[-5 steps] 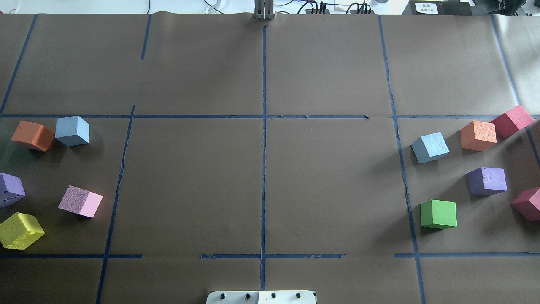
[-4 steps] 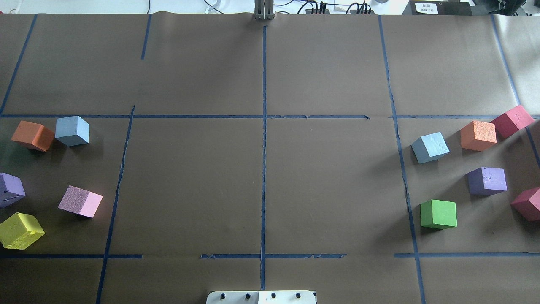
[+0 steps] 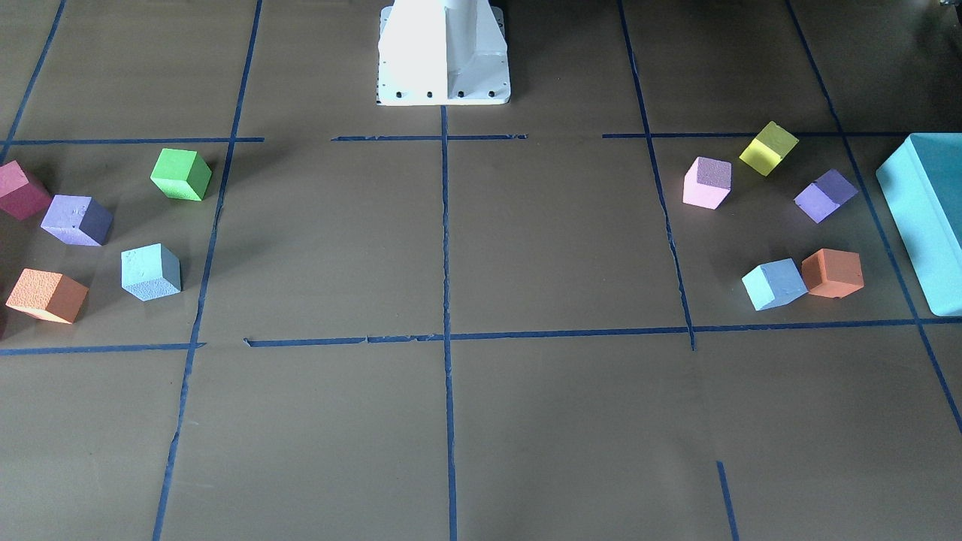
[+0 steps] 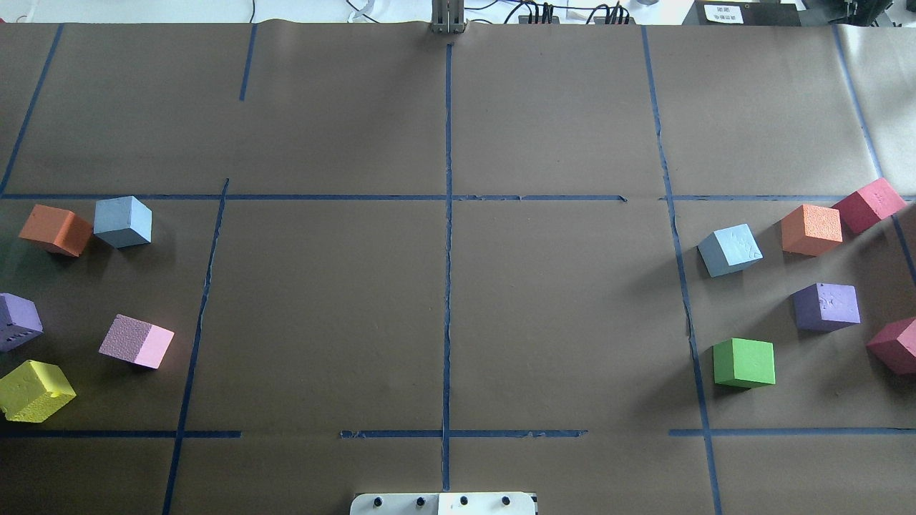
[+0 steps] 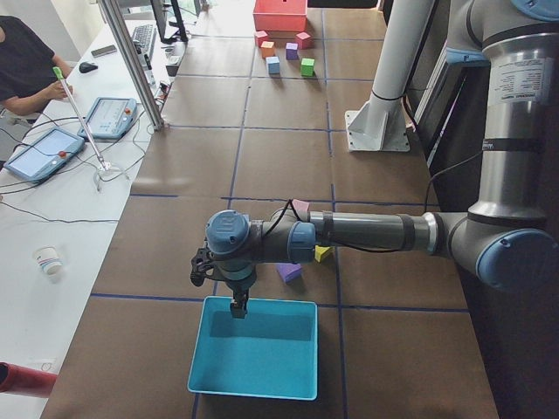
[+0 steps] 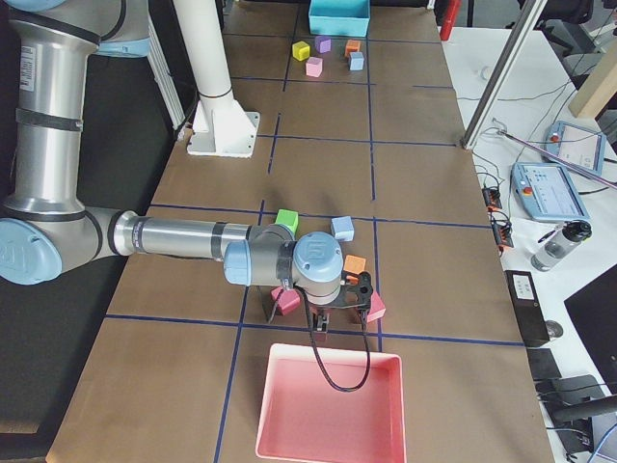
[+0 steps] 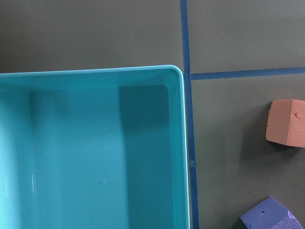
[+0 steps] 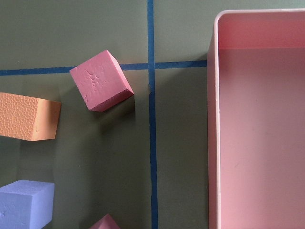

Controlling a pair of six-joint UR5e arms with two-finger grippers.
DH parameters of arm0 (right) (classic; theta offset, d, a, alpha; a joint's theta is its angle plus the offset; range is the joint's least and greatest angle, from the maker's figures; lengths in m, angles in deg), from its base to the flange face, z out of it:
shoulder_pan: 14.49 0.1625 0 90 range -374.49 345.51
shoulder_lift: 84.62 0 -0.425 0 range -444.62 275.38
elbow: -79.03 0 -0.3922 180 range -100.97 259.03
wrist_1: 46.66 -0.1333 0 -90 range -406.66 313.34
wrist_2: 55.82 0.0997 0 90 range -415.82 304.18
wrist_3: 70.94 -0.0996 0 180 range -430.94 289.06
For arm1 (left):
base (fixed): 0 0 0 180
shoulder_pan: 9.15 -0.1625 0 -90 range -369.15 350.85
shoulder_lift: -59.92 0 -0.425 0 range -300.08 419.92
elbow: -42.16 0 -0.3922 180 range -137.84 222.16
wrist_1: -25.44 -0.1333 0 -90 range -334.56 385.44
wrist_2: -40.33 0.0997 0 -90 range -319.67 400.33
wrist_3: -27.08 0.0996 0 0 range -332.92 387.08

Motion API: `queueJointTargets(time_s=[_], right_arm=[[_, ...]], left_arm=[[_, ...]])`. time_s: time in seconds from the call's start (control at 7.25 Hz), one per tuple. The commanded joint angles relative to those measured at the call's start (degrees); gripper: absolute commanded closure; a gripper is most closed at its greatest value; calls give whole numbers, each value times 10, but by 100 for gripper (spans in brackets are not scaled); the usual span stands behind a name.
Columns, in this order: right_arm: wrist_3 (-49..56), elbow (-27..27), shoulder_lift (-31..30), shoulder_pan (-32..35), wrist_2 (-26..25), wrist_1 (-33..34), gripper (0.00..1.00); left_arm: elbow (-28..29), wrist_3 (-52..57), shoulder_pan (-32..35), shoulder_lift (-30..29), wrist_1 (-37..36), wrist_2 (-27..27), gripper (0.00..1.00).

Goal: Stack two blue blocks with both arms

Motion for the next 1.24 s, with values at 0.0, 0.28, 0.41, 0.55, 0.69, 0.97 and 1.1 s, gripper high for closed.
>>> queueJointTargets(time_s=[0.0,0.28,0.41,0.55,0.69,0.97,1.1], right_arm=[[1,1,2,0,-1,0,0],[0,5,6,0,0,0,0],[-2,12,8,0,0,-1,0],[-7,17,9,0,0,-1,0],[-7,19,24,0,1,-1,0],[-74,11,57,-1,13,0,0],[-81,27,59,-11,18,-9,0]], left_arm=[[0,0,0,3,2,-1,0],[-2,0,0,3,2,0,0],[-3,0,0,3,2,0,0],[-5,0,-1,3,2,-1,0],[-4,0,0,3,2,-3,0],[-7,0,0,3,2,-3,0],[-7,0,0,3,2,-3,0]])
